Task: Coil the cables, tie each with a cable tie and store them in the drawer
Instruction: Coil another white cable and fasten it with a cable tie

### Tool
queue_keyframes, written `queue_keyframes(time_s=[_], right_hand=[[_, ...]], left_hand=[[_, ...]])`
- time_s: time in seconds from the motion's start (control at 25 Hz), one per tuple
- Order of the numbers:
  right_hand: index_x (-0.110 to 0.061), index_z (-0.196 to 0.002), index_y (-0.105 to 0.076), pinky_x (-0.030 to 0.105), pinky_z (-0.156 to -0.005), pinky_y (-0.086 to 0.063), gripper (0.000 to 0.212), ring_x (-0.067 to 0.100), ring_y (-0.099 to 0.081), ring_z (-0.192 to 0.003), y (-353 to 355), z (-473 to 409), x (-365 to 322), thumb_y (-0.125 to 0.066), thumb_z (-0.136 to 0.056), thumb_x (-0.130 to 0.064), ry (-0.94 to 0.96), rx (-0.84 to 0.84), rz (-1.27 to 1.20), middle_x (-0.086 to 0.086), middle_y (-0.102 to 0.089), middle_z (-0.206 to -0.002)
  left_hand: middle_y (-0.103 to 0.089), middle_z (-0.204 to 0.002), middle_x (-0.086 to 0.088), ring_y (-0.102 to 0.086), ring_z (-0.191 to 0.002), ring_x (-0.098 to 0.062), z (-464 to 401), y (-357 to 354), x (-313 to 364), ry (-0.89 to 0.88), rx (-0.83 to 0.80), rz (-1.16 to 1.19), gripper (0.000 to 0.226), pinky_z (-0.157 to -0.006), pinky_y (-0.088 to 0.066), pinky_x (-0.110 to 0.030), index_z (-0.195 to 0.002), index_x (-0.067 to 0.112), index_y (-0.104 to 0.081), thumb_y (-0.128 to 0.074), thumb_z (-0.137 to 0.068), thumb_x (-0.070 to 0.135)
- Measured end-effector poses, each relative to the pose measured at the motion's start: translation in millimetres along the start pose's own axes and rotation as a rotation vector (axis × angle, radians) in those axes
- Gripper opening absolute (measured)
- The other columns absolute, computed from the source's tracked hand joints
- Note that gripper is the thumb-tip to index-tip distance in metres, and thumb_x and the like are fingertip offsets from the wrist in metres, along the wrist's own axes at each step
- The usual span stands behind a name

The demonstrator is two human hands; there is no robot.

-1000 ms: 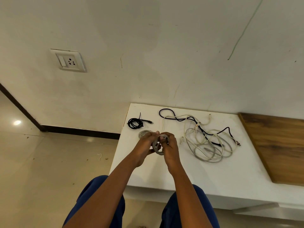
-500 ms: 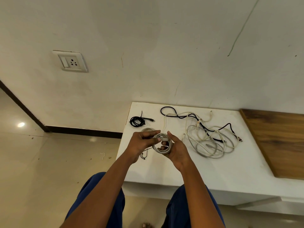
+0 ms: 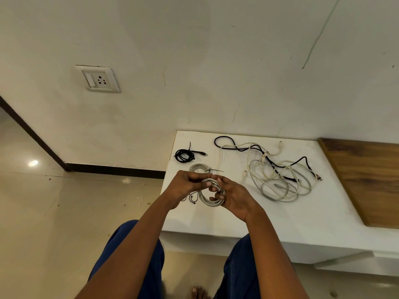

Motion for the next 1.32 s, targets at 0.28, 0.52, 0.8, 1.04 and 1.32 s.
queue_keyframes(time_s=[0.28,0.52,0.8,1.04,1.32], right_hand=[[-0.012,-0.100,-0.058,0.015,-0.050,-0.038,0.024,0.005,-0.034,-0.044,4,-4,-8,-0.034,-0.100,-0.009,0.169,0.084,-0.176,0.000,-0.052,-0.064],[-0.016,-0.099,-0.061,0.014,-0.050,-0.037,0.028,0.002,-0.041,-0.048,12,-3,-5,-0.034,-0.102,-0.011,0.207,0.284,-0.063,-0.001,-0.052,-0.075],[-0.018,-0.102,-0.060,0.023,-0.061,-0.034,0.028,0.006,-0.043,-0.071,14,3,-5,-0.033,-0.102,-0.012,0.233,0.415,0.078,-0.004,-0.053,-0.088],[-0.020,-0.102,-0.062,0.023,-0.064,-0.035,0.029,0.006,-0.045,-0.075,16,3,-5,-0.034,-0.102,-0.012,0.220,0.432,0.131,-0.004,-0.055,-0.091],[-0.020,-0.109,-0.061,0.017,-0.066,-0.036,0.025,0.003,-0.046,-0.079,17,2,-6,-0.037,-0.101,-0.019,0.233,0.473,0.283,-0.009,-0.055,-0.095]], left_hand=[[-0.073,-0.087,0.001,-0.067,-0.079,-0.007,-5,23,-7,0.077,0.303,-0.023,0.016,-0.074,-0.050,-0.017,-0.099,0.010,-0.072,-0.068,-0.085,0.018],[-0.068,-0.082,0.005,-0.059,-0.072,-0.013,1,24,-26,0.141,0.264,-0.848,0.008,-0.068,-0.044,-0.023,-0.083,0.016,-0.073,-0.072,-0.079,0.023],[-0.071,-0.089,0.003,-0.066,-0.084,-0.018,-4,2,-35,0.170,0.233,-1.103,0.012,-0.070,-0.048,-0.025,-0.086,0.020,-0.075,-0.069,-0.080,0.029],[-0.067,-0.097,-0.001,-0.063,-0.090,-0.022,-7,-6,-39,0.103,0.260,-1.176,0.014,-0.072,-0.046,-0.028,-0.088,0.014,-0.070,-0.060,-0.084,0.023],[-0.066,-0.078,-0.002,-0.062,-0.074,-0.018,-7,-2,-35,0.162,0.281,-0.787,0.017,-0.063,-0.047,-0.024,-0.076,0.008,-0.067,-0.065,-0.078,0.025]])
Point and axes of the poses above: each hand's wrist, its own z-axis away from the middle knuckle, its own y-axis out of the back of the hand, x = y × z, the point moved 4 cm from there along -z, towards the middle knuckle
